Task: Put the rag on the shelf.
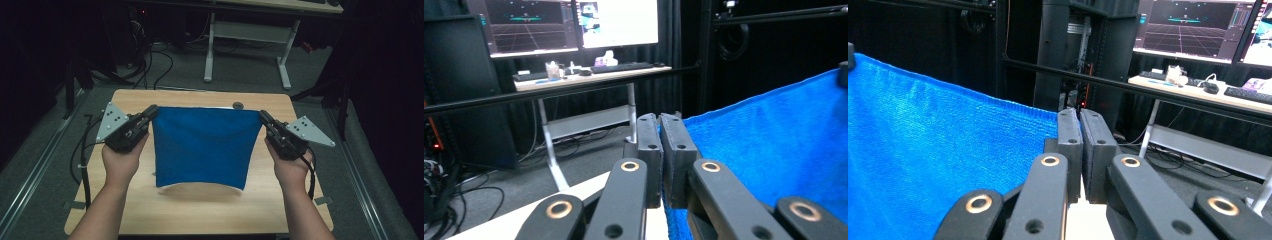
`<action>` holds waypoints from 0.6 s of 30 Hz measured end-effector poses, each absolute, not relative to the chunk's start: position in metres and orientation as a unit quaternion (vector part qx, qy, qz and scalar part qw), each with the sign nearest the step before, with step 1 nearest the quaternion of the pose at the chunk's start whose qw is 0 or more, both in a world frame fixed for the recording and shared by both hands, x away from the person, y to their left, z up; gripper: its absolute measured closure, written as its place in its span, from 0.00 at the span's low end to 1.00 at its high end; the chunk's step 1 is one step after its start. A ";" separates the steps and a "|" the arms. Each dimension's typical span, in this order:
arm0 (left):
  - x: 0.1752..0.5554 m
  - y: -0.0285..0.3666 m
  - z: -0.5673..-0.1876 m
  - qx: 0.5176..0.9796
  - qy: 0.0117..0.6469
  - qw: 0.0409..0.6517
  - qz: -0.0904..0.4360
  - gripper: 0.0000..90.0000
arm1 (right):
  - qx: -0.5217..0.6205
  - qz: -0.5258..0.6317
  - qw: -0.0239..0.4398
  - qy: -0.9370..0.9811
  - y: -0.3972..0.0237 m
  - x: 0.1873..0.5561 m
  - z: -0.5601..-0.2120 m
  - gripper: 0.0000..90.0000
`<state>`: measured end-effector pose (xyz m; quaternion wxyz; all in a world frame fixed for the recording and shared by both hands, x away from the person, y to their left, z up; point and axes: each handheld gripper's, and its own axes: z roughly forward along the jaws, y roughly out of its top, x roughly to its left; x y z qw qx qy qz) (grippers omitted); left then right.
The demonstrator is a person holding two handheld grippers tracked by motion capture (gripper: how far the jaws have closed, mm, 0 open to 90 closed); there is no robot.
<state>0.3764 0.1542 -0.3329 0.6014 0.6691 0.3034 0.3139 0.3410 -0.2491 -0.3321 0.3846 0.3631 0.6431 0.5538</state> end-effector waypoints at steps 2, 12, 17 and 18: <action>0.383 0.153 -0.331 0.672 0.306 0.598 0.313 0.98 | 0.363 0.552 0.390 0.642 -0.249 0.345 -0.330 0.99; 0.421 0.144 -0.322 0.696 0.305 0.559 0.332 0.98 | 0.377 0.551 0.391 0.633 -0.252 0.380 -0.316 0.99; 0.442 0.139 -0.309 0.701 0.302 0.540 0.353 0.98 | 0.377 0.549 0.399 0.630 -0.250 0.397 -0.307 0.99; 0.442 0.139 -0.309 0.701 0.302 0.540 0.353 0.98 | 0.377 0.549 0.399 0.630 -0.250 0.397 -0.307 0.99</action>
